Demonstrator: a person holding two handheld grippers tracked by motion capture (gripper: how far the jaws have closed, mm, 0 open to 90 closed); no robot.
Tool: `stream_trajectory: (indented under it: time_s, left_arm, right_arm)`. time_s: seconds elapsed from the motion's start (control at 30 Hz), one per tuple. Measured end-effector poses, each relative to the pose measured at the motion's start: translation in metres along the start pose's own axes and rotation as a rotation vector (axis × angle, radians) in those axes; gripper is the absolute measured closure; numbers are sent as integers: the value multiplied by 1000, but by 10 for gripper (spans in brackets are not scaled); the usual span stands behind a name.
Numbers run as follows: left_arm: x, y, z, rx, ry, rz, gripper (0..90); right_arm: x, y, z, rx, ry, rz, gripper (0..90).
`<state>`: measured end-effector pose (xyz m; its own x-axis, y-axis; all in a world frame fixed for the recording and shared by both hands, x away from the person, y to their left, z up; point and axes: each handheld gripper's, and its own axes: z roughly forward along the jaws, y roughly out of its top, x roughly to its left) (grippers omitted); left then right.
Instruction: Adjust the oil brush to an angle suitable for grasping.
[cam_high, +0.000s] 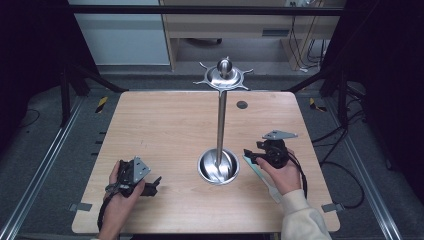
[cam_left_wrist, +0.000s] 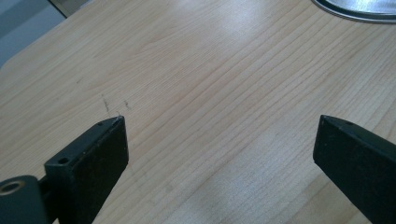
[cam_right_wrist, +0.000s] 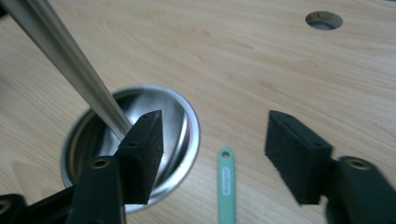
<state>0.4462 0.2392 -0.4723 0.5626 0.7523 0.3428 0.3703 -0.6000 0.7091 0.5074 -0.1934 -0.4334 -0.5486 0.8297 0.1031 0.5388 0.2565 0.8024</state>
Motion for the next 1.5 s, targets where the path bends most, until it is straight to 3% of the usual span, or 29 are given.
stream_trajectory:
  time_s: [0.03,0.07,0.13,0.2,0.3,0.37,0.47,0.6,0.83,1.13,1.3,1.5]
  left_arm:
    - [0,0,0,0,0,0,30]
    - [0,0,0,0,0,1,30]
    - [0,1,-1,-7,4,6,30]
    - [0,1,-2,-14,7,4,30]
    - [0,1,-2,-15,9,2,30]
    - [0,1,-2,-13,11,5,30]
    - [0,1,-1,-10,8,8,30]
    - [-1,2,-1,-9,7,11,30]
    - [-1,2,-1,-9,7,12,29]
    - [-2,2,-1,-8,4,13,29]
    - [-2,2,-1,-6,2,13,30]
    - [-2,2,-1,-7,2,16,30]
  right_arm:
    - [0,0,0,0,0,0,412]
    - [3,-3,5,42,-19,-38,474]
    - [5,-5,9,70,-27,-88,536]
    - [6,-6,11,83,-37,-101,568]
    - [11,-10,19,146,-48,-149,705]
    - [11,-11,20,157,-50,-158,734]
    - [14,-15,27,224,-61,-184,844]
    - [16,-18,35,270,-62,-218,898]
    - [20,-20,44,328,-67,-242,900]
    - [18,-23,48,376,-83,-234,900]
    - [15,-23,48,385,-95,-222,900]
    - [5,-22,44,376,-132,-158,900]
